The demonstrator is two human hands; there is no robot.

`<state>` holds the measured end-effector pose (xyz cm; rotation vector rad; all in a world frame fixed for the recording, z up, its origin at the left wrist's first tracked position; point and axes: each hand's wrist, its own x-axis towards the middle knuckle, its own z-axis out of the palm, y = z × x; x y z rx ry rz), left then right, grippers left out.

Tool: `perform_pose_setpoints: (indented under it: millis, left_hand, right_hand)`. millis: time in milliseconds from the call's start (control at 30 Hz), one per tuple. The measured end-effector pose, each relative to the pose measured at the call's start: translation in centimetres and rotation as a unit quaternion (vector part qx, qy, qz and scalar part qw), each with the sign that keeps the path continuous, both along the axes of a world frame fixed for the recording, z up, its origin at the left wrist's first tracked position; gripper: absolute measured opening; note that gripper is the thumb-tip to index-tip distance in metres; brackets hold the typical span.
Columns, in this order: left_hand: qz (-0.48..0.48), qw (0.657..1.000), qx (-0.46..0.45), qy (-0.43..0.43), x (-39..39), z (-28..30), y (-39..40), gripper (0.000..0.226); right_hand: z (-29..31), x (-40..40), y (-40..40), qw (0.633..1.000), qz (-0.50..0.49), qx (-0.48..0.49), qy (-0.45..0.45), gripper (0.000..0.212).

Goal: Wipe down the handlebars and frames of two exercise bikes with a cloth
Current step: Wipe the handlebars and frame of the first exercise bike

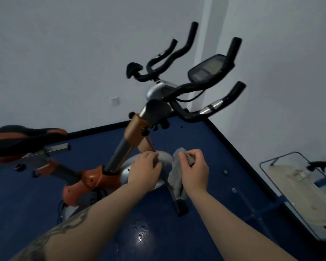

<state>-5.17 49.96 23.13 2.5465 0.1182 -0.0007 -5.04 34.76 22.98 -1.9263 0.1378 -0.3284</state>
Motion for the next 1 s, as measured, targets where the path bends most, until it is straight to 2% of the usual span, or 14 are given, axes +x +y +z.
perform_pose_setpoints:
  millis: [200,433,700,1000]
  left_hand:
    - [0.022,1.000,-0.017,0.002,0.4,0.0,6.5,0.041]
    - [0.052,0.998,-0.034,0.000,4.0,-0.4,10.0,0.044]
    - [0.194,0.981,-0.018,0.004,5.2,-1.7,19.5,0.044]
    - [0.407,0.912,-0.046,0.025,-5.3,-3.3,33.4,0.045]
  right_hand:
    - [0.4,1.4,7.0,0.999,-0.006,0.036,-0.004,0.015]
    - [0.7,5.3,11.2,0.999,0.022,0.039,-0.012,0.014]
    - [-2.1,10.1,21.0,0.991,0.135,0.004,0.014,0.015]
    - [-3.7,4.5,37.9,0.934,0.355,-0.035,0.033,0.016]
